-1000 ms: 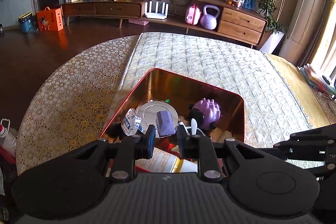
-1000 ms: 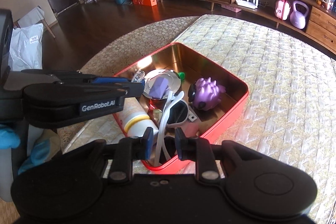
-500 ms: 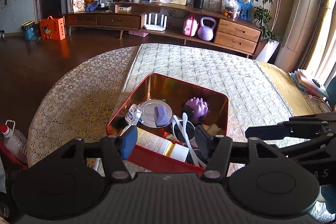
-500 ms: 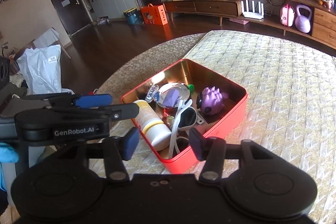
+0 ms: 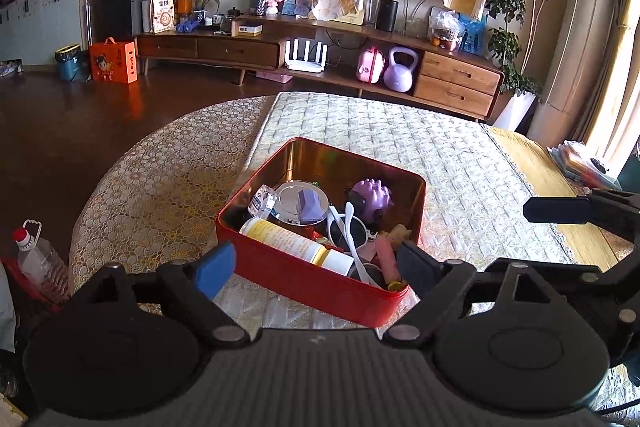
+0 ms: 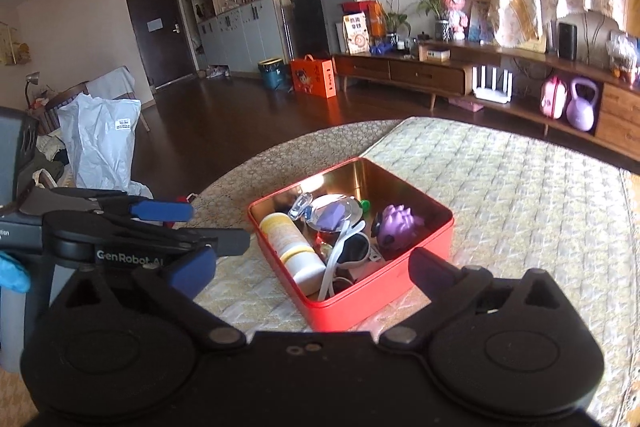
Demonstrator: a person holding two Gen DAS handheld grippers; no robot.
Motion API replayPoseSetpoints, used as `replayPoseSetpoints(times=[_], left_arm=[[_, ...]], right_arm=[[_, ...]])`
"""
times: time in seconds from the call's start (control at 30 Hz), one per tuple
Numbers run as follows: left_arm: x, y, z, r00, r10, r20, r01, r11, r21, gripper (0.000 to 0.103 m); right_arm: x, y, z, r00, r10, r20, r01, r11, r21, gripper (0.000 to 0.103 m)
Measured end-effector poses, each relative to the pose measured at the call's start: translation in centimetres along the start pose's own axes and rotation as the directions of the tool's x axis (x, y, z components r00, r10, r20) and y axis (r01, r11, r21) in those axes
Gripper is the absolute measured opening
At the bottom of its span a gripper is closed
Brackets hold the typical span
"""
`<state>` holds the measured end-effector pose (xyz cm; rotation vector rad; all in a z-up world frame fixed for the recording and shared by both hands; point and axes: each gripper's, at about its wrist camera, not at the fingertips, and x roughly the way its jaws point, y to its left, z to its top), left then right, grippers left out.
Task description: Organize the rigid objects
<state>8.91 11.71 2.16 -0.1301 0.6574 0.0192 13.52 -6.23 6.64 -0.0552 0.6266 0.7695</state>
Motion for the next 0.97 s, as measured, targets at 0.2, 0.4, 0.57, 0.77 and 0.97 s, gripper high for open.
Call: replayPoseSetpoints(times=[0.2,0.4,0.57,0.77,0.97], left_arm=[[-0.9,-0.3,-0.6,1.0,0.012,0.007,-0.012,1.0,-0.017,0.099],[-1.5,-0.8,-1.0,1.0,-0.002,0.012,0.002,1.0,-0.023,0.101],[-1.6,-1.4,-1.3,1.0,0.006,0.014,-0.006,1.0,-0.007,0.101],[-1.6,-2.0,-1.5,0.999,0.026,0.018,-0.026,1.0,0.013,0.101],[-1.3,-2.1,-1.6,0.999,0.034,0.011,-0.034,0.999,0.014,0.101]], right_arm=[[-1.0,0.2,-0.9,0.999,-0.025,0.04,0.026,1.0,-0.016,0.103],[-1.6,-0.3,-1.7,0.997,-0.051,0.061,0.05,0.999,0.01,0.103],[-2.0,-0.7,-1.8,0.996,-0.05,0.068,0.049,0.998,0.027,0.103],[-1.9,-1.0,-2.2,0.996,-0.049,0.071,0.046,0.998,0.04,0.103],[-2.0,-1.7,-2.7,0.994,-0.084,0.073,0.081,0.995,0.051,0.103]])
